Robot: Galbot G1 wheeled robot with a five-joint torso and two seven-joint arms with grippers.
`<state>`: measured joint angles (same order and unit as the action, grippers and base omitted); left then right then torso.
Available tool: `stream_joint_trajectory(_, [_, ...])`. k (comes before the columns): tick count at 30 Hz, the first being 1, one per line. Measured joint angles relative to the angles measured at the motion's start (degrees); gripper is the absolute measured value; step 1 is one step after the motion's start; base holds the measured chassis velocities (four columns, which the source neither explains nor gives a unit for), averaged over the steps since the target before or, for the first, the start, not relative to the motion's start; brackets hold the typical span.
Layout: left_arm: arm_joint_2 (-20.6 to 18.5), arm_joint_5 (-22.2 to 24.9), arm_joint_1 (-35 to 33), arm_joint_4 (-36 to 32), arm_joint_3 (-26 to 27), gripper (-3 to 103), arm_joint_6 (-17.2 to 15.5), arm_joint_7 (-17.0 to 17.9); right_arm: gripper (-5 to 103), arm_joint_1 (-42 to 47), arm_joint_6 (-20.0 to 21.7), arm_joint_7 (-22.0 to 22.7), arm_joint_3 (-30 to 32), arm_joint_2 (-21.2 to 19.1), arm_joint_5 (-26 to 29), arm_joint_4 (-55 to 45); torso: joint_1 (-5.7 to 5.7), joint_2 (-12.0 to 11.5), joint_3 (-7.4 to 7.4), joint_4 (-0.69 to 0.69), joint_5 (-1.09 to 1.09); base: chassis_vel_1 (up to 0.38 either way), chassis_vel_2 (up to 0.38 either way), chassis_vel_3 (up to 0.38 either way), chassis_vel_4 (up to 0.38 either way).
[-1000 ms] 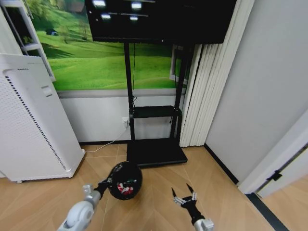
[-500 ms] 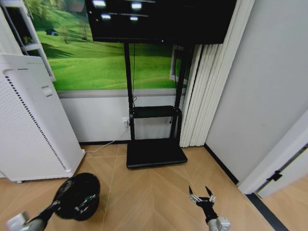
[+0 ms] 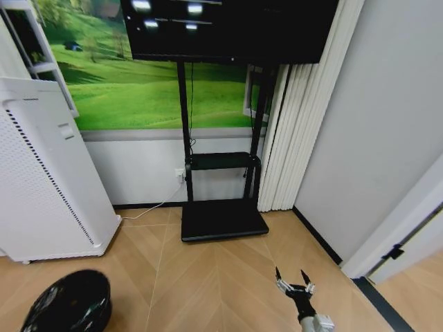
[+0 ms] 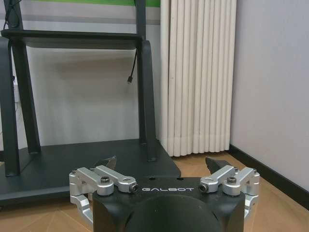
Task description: Pick up the trash bin and place the garbage on the floor into it.
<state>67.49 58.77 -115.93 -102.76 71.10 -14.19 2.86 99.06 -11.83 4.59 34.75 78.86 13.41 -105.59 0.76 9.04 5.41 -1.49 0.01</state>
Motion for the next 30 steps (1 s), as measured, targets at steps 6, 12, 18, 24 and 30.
stream_joint_trajectory(6, [1.25, -1.43, -0.98, 1.27, 0.21, 4, 0.70, -0.61, 100, -1.37, -0.48, 0.17, -0.43, -0.16, 0.89, 1.02, 0.00, 0.00, 0.00, -0.02, -0.01, 0.000, 0.000, 0.000, 0.000])
stream_joint_trajectory(12, [1.33, -2.18, -1.25, 2.45, 0.14, 4, 1.09, -0.88, 100, -1.69, -1.32, 0.08, -0.62, -0.29, 1.07, 2.04, 0.00, 0.00, 0.00, -0.01, 0.00, 0.069, 0.059, -0.048, -0.054])
stream_joint_trajectory(18, [1.68, -2.70, -1.09, 1.60, 0.04, 4, 1.06, -0.89, 100, -1.83, -1.60, 0.06, -0.96, -0.25, 1.21, 2.37, 0.01, -0.01, 0.01, -0.03, 0.00, 0.158, 0.179, -0.178, -0.188])
stream_joint_trajectory(24, [1.78, -2.94, -1.06, 1.39, 0.14, 4, 0.80, -0.77, 100, -3.04, -2.02, 0.66, -1.34, -0.41, 2.18, 2.84, 0.00, -0.01, 0.00, -0.01, -0.04, 0.239, 0.249, -0.256, -0.229])
stream_joint_trajectory(30, [1.80, -3.26, -1.32, 1.31, -0.12, 4, 0.51, -0.83, 100, -3.85, -2.82, 1.07, -1.68, -0.44, 2.72, 3.22, 0.01, -0.01, 0.00, -0.05, -0.02, 0.218, 0.213, -0.228, -0.240])
